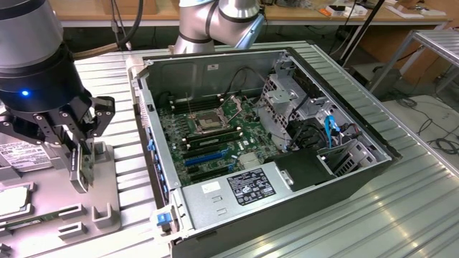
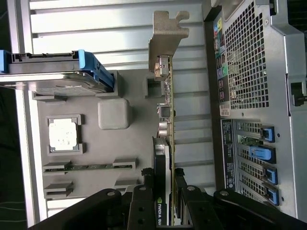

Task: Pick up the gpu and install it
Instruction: 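Pick up the gpu and move the gpu toward the slot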

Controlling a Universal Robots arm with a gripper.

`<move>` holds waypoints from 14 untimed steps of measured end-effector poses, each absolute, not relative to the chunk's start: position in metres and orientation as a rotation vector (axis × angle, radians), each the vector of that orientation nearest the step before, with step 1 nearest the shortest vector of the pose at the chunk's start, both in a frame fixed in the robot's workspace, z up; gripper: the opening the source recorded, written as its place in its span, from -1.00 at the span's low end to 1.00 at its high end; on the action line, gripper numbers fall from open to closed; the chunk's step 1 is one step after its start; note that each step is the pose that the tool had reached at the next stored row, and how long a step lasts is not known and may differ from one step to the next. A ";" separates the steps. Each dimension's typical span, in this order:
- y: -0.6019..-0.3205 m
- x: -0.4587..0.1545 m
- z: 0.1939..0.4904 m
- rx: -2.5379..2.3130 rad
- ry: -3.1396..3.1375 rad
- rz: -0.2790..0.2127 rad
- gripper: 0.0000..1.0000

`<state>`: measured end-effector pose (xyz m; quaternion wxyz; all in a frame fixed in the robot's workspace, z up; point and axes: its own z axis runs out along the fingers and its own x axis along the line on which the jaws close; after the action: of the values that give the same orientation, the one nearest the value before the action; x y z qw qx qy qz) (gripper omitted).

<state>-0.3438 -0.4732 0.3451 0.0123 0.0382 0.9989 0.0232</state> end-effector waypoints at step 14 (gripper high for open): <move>-0.473 -0.344 0.352 0.119 3.114 0.072 -0.46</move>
<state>-0.3438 -0.4732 0.3516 0.0123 0.0382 0.9989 0.0232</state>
